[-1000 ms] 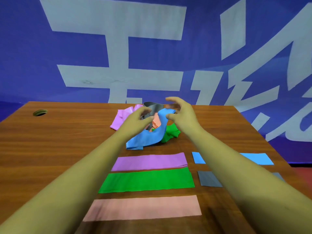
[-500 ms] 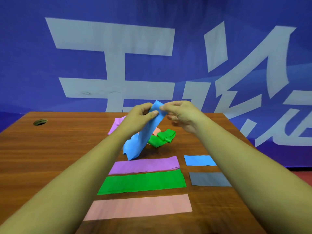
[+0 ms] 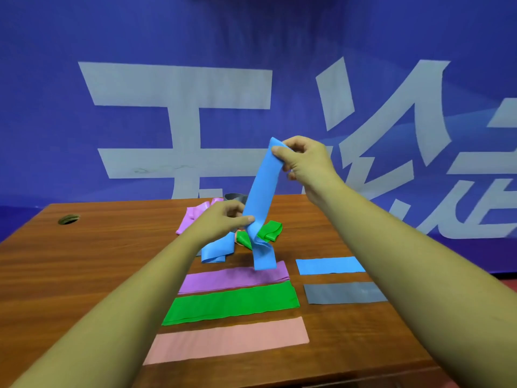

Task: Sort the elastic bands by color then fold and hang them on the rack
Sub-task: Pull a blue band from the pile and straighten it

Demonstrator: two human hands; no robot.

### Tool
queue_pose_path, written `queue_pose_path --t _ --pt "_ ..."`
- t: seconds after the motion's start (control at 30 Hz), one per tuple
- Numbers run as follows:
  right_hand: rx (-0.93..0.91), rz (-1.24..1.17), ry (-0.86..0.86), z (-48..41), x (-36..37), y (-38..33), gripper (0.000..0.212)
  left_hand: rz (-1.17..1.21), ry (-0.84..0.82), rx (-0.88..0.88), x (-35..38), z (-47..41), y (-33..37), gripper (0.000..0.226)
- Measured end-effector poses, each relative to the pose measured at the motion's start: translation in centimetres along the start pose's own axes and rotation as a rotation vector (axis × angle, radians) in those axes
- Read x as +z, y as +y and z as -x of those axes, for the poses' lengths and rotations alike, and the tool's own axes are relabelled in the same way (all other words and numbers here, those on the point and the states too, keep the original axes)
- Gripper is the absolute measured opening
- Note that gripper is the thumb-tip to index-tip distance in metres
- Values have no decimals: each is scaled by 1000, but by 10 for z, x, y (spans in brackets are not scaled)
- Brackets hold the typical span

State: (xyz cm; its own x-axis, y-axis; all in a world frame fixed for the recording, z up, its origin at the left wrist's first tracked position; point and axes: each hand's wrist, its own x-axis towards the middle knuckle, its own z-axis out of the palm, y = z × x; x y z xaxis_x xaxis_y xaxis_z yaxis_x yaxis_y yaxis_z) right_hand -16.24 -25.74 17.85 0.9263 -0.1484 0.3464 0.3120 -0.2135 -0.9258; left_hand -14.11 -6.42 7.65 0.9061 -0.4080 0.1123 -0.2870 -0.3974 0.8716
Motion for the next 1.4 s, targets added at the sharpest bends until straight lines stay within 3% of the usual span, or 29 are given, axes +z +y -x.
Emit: queue_pose_path --t 0.23,0.43,0.6,0.7,0.83,0.97,1.2,1.4 --pt "113 -26 141 1 -41 33 12 66 40 -135 2 9 -13 56" --pt "307 -59 279 14 -82 83 12 -55 116 -78 17 12 -19 23" --pt "405 -32 350 36 -119 127 12 -42 -62 -111 37 15 -22 19" --pt "475 -5 400 49 -142 150 16 -1 -125 -138 54 8 -25 5" --pt "529 79 464 61 -172 180 25 64 -49 -214 81 -7 -29 17" --pt "554 179 495 65 -202 205 16 87 -37 -245 111 -22 -30 23" --pt "546 427 520 57 -239 246 22 -162 51 -123 159 -50 -41 19" --pt "521 578 458 54 -248 268 15 -342 105 -100 185 -63 -50 10"
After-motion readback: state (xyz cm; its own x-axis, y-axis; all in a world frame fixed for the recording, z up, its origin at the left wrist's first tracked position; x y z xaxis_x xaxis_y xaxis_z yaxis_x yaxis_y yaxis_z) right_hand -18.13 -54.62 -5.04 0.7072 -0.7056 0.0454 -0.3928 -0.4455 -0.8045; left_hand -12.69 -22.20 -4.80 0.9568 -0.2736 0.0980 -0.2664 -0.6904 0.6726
